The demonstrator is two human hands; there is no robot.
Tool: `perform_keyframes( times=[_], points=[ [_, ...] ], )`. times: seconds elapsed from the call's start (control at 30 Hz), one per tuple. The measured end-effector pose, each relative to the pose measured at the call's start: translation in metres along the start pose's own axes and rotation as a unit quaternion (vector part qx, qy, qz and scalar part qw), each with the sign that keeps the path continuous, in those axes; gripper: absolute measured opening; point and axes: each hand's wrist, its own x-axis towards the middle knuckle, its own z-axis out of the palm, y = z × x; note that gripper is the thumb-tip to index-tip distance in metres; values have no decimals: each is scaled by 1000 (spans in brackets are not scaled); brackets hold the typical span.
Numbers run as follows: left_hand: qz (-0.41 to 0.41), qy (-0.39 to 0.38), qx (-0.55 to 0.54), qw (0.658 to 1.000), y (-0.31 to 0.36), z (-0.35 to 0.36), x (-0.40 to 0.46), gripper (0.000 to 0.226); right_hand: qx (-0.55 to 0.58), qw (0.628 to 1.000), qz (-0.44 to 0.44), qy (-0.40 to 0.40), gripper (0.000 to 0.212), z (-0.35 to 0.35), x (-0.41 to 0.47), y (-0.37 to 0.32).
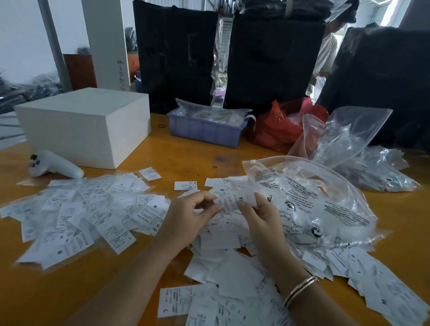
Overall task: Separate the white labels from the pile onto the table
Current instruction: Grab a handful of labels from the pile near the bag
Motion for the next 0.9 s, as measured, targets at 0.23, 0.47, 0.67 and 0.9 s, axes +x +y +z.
perform_keyframes(
  times=[0.23,0.47,0.67,0.9],
  points=[
    [12,-23,-16,1000,2,1,0,8,-174,981,-81,-17,5,4,-2,-5],
    [1,-16,-34,999,-1,1,1,8,-184,975,-119,36,22,2,-4,-7],
    [-26,-2,-26,999,-5,-1,1,15,-263,950,-167,-30,26,7,-7,-9],
    [-99,75,-53,991,-1,-8,7,14,-217,963,-108,-117,57,5,-3,-15]
  ],
)
